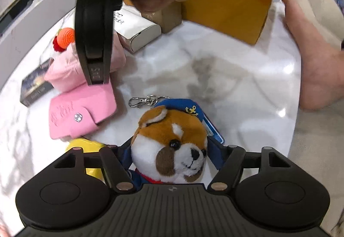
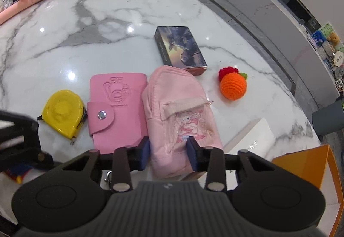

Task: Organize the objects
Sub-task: 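Grasp the plush dog with the left tool while the right grasps the pink backpack, then carry the plush dog and pink backpack over the box with both tools, then lower both tools into the box and open them to release the items, then move both tools back over the table toward the tape measure and wallet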

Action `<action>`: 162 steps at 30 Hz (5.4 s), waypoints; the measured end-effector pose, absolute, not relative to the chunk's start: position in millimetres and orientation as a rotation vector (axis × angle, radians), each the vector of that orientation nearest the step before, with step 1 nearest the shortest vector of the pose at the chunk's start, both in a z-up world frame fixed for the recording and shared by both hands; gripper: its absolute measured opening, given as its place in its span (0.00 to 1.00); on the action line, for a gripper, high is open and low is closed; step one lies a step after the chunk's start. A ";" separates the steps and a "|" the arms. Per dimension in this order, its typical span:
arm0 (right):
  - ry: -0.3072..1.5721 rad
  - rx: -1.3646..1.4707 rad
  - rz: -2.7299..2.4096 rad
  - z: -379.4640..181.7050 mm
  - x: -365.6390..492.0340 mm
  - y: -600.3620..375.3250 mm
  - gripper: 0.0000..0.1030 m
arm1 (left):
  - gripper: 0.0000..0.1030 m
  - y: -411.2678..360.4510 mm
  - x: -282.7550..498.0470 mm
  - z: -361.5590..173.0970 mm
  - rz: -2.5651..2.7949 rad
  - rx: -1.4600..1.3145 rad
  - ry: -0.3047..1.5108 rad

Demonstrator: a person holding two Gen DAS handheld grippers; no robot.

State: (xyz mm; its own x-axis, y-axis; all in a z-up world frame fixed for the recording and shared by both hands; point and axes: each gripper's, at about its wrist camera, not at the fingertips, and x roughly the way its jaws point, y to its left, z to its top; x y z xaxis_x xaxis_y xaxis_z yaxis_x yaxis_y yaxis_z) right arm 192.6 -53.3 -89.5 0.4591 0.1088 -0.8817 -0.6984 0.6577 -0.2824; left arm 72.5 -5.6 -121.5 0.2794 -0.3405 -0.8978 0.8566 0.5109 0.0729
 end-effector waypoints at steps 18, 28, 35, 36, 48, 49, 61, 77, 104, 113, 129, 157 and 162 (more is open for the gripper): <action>0.976 -0.552 0.608 -59.9 170.3 -74.4 0.20 | 0.67 -1.1 68.7 -100.4 -0.772 0.556 0.999; 0.972 -0.459 0.620 -20.4 167.5 -91.9 0.19 | 0.67 14.0 68.1 -63.6 -0.688 0.536 0.975; 0.928 -0.438 0.596 17.6 165.8 -113.1 0.18 | 0.67 1.3 72.6 -26.9 -0.653 0.524 0.920; 0.922 -0.436 0.590 23.5 165.6 -117.4 0.18 | 0.67 -2.4 74.4 -20.7 -0.651 0.519 0.909; 0.841 -0.363 0.486 96.9 171.9 -209.8 0.18 | 0.66 -81.1 107.2 52.6 -0.692 0.367 0.763; 0.838 -0.360 0.469 100.6 173.0 -219.8 0.18 | 0.67 -90.5 108.4 55.5 -0.699 0.365 0.755; 0.879 -0.342 0.310 98.4 177.7 -322.6 0.18 | 0.67 -182.5 110.6 36.8 -0.760 0.348 0.750; 0.961 -0.283 0.237 42.7 196.1 -381.2 0.18 | 0.67 -237.3 140.4 -3.2 -0.625 0.324 0.813; 1.094 -0.294 0.241 -57.9 226.8 -376.0 0.18 | 0.68 -265.4 154.2 -63.5 -0.561 0.374 0.977; 1.129 -0.257 0.265 -70.9 226.4 -373.6 0.22 | 0.77 -258.2 157.5 -69.3 -0.538 0.373 1.091; 1.146 -0.237 0.287 -67.5 223.0 -373.6 0.34 | 0.90 -263.8 150.0 -60.2 -0.593 0.377 1.107; 1.000 -0.272 0.259 36.4 199.2 -362.0 0.50 | 0.99 -246.7 143.0 25.0 -0.600 0.381 0.934; 0.965 -0.291 0.266 60.8 191.1 -343.9 0.51 | 0.99 -221.5 137.6 45.0 -0.590 0.375 0.899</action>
State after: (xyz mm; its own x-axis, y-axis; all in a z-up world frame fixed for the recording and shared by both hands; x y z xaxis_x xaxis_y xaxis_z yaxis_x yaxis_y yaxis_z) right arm 191.1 -343.9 60.8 0.5430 0.0923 -0.8346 -0.3481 0.9292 -0.1237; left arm 137.6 -221.5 45.0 0.4818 -0.3198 -0.8158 0.6218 0.7808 0.0612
